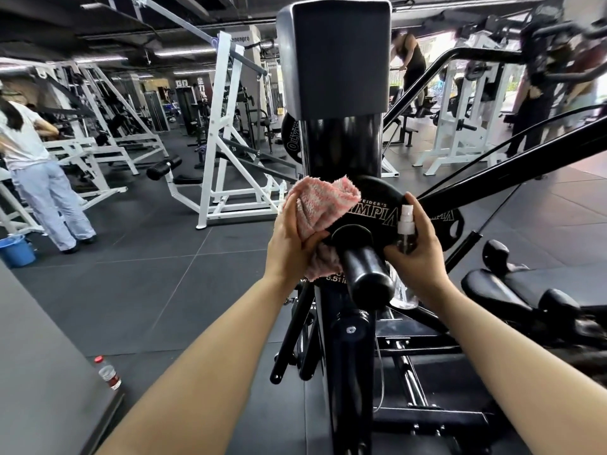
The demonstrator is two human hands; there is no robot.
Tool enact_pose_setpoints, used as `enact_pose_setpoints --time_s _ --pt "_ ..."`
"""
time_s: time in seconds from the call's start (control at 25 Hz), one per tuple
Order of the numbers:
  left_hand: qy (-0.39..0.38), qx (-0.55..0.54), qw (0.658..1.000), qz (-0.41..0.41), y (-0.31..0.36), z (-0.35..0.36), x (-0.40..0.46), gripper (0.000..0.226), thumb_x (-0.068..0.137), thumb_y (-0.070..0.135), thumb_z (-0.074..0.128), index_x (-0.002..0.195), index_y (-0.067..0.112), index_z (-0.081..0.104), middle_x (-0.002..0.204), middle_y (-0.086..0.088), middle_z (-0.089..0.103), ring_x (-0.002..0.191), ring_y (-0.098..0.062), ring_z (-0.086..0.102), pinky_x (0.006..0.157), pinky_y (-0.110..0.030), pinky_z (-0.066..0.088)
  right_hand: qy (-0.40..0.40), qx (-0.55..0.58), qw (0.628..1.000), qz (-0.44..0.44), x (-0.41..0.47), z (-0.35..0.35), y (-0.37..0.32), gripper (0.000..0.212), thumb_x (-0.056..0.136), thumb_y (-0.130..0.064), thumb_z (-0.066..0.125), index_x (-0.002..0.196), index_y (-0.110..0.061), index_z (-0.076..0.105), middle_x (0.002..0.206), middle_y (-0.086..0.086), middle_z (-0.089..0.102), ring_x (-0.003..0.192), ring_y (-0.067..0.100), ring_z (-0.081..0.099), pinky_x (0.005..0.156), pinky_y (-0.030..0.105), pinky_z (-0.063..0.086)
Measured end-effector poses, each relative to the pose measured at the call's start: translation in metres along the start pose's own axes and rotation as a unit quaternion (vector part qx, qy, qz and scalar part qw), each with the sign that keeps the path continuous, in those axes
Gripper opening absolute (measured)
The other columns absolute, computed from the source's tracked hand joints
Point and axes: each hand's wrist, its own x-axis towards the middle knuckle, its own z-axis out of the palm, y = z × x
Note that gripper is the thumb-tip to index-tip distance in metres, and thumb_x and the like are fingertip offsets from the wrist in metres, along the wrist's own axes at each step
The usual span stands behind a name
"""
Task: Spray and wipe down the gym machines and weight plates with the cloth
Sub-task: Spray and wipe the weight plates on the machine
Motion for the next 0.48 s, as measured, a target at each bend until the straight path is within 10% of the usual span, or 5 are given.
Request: enact_pose_setpoints --time_s 0.32,0.48 --pt "-0.004 -0.196 0.972 -0.129 -0.005 0.015 -0.036 0.079 0.082 -0.012 0.058 0.144 0.010 0.014 0.127 -0.009 0.048 0.101 -0.008 0.056 0.079 -0.014 0.051 0.005 0.042 0.998 0.047 -0.013 -0.001 0.009 0.087 0.058 -0.023 0.069 0.127 -0.062 0.034 0.131 0.002 0.054 0.114 0.020 0.058 0.099 0.044 0.047" --pt "-0.023 -0.173 0.969 -0.173 -0.009 0.013 -0.034 0.071 0.087 0.005 0.062 0.141 0.010 0.016 0.117 -0.006 0.052 0.108 -0.021 0.055 0.073 -0.010 0.043 -0.064 -0.174 0.980 -0.077 0.017 -0.008 -0.032 0.087 0.067 -0.007 0.072 0.144 -0.024 0.035 0.145 0.005 0.039 0.133 0.019 0.037 0.108 0.022 0.024"
